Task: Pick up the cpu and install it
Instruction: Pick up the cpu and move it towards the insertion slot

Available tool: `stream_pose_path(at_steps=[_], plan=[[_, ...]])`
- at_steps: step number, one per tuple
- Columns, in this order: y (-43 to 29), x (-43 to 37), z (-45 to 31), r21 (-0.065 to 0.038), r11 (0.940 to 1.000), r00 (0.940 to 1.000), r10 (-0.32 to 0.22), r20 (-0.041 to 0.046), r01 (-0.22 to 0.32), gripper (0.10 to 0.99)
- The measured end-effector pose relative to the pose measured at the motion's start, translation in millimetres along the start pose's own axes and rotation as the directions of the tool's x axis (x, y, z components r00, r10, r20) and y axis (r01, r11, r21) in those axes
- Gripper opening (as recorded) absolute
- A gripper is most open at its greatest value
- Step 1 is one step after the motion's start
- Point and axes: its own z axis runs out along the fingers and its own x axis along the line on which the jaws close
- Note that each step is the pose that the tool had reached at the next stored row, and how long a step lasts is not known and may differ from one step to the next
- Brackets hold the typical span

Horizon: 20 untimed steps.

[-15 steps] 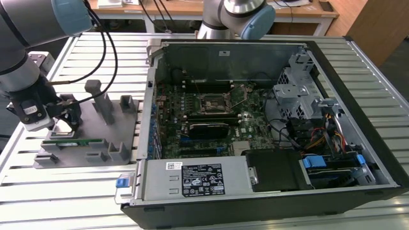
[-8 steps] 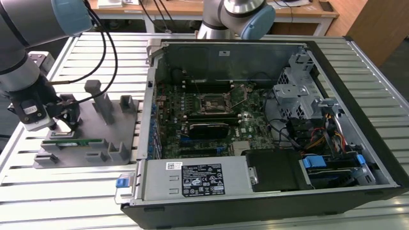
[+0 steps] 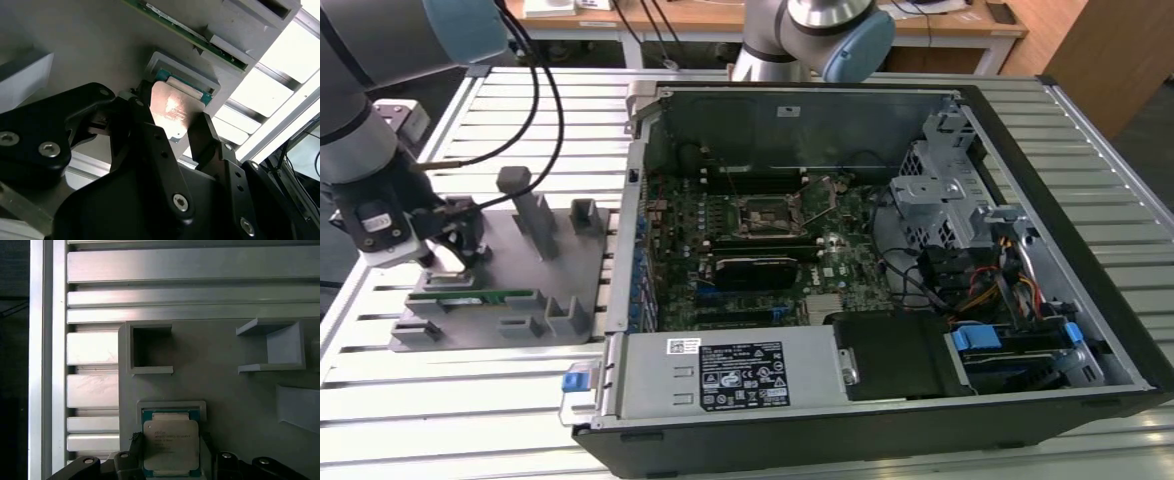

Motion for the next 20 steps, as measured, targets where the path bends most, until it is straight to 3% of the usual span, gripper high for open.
stream_pose_path(at_steps=[10, 16, 20], plan=[[0.8, 0.2, -13.9, -0.004, 1.0000, 1.0000, 0.000, -0.0006, 0.000, 0.537], [1.0, 0.5, -16.7, -0.007, 1.0000, 1.0000, 0.000, -0.0007, 0.000, 0.537], [1.3, 0.6, -22.6, -0.007, 1.0000, 1.0000, 0.000, -0.0007, 0.000, 0.537]])
